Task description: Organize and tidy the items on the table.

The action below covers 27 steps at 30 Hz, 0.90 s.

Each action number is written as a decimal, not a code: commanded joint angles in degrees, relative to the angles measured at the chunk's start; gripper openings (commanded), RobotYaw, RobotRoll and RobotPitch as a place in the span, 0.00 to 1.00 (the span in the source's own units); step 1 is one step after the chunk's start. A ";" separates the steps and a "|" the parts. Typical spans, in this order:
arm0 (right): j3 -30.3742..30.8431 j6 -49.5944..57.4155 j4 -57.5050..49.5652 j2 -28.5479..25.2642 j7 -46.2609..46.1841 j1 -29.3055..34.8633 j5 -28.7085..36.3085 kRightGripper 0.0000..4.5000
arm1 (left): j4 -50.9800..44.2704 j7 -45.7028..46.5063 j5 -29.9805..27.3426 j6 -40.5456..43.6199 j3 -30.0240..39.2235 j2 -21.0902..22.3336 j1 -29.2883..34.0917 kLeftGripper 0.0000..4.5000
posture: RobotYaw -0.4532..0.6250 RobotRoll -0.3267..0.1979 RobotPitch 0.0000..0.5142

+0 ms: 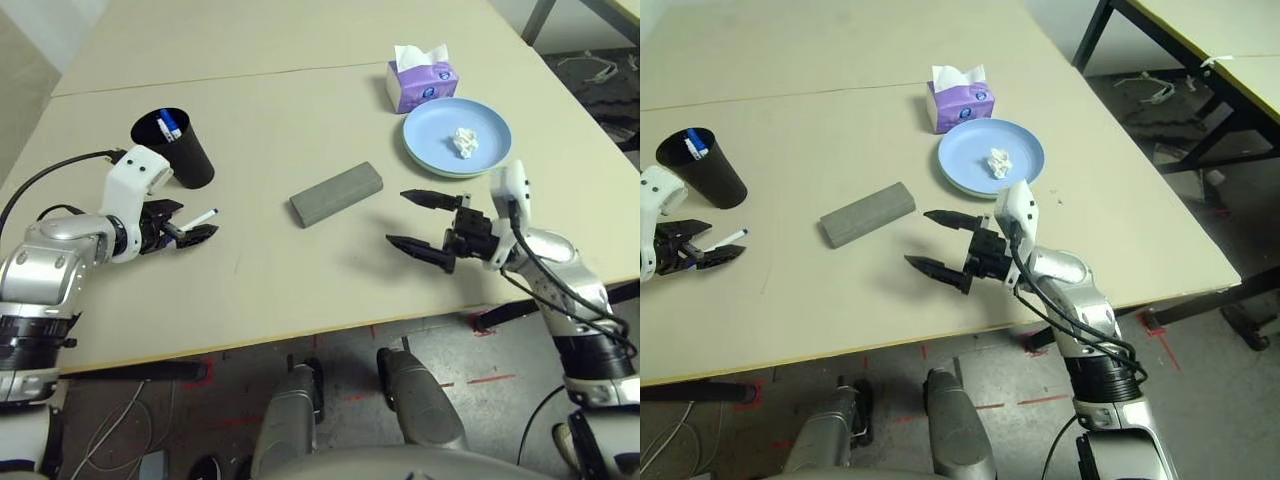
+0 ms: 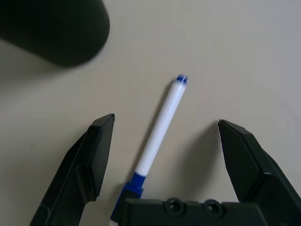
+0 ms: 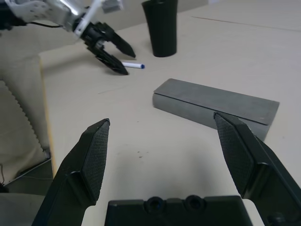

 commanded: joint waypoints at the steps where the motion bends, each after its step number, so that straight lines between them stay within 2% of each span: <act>1: 0.35 -0.55 -1.84 -0.16 0.67 1.19 0.40 1.00 | 1.17 0.33 1.65 3.13 -0.67 0.74 1.90 0.99 | 0.12 0.62 0.41; 6: 0.59 -0.40 -1.93 0.20 0.65 0.94 0.53 1.00 | 1.15 -0.24 1.95 2.31 -0.28 0.14 1.16 0.99 | 0.12 0.62 0.41; 9: 0.69 -0.30 -1.64 0.50 0.54 0.42 0.51 1.00 | 0.72 -0.63 1.59 1.74 -0.16 -0.42 0.97 0.86 | 0.12 0.62 0.41; 20: 0.73 -0.57 -1.50 0.82 0.71 0.62 0.41 1.00 | -2.86 -5.99 -2.74 6.47 1.45 0.10 1.33 0.04 | 0.12 0.62 0.41; 21: 0.71 -0.62 -1.41 0.84 0.76 0.56 0.43 1.00 | -3.65 -7.20 -3.35 6.84 1.28 0.49 1.51 0.00 | 0.12 0.62 0.41; 27: 0.53 -0.78 -0.85 0.54 1.18 0.43 0.36 1.00 | -8.78 -15.02 -7.31 4.03 2.50 2.19 3.06 0.00 | 0.12 0.62 0.40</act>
